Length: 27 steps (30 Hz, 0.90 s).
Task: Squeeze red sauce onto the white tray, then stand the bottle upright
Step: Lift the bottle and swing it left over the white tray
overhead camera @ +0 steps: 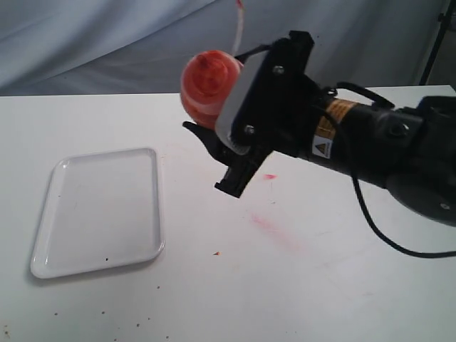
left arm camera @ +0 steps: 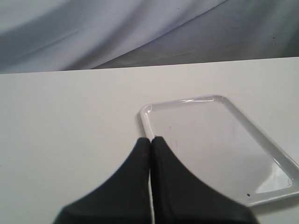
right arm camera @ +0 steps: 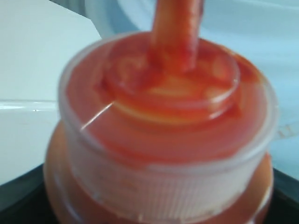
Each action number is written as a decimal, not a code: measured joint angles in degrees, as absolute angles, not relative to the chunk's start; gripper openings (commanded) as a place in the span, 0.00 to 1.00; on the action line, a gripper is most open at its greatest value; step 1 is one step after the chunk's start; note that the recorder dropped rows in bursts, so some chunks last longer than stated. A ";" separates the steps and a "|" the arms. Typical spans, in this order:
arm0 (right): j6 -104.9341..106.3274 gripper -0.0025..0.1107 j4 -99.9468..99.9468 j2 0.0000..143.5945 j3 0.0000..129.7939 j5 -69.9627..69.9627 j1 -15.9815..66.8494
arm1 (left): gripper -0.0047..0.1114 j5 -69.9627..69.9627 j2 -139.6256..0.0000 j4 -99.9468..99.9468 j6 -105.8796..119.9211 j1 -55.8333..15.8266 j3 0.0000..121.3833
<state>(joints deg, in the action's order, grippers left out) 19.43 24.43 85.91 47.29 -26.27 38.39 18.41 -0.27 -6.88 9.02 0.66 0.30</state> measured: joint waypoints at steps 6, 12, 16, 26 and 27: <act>21.63 0.02 25.15 91.83 58.62 -17.31 42.94 | 0.04 18.41 -0.27 -6.88 9.02 0.66 0.30; 25.82 0.02 25.15 101.13 67.74 -9.89 47.32 | 0.04 18.41 -0.27 -6.88 9.02 0.66 0.30; 28.42 0.02 25.16 106.71 73.48 -7.61 48.13 | 0.04 18.41 -0.27 -6.88 9.02 0.66 0.30; 43.19 0.02 25.16 117.91 85.22 -1.39 51.61 | 0.04 18.41 -0.27 -6.88 9.02 0.66 0.30; 44.07 0.02 25.16 118.58 86.64 0.00 51.61 | 0.04 18.41 -0.27 -6.88 9.02 0.66 0.30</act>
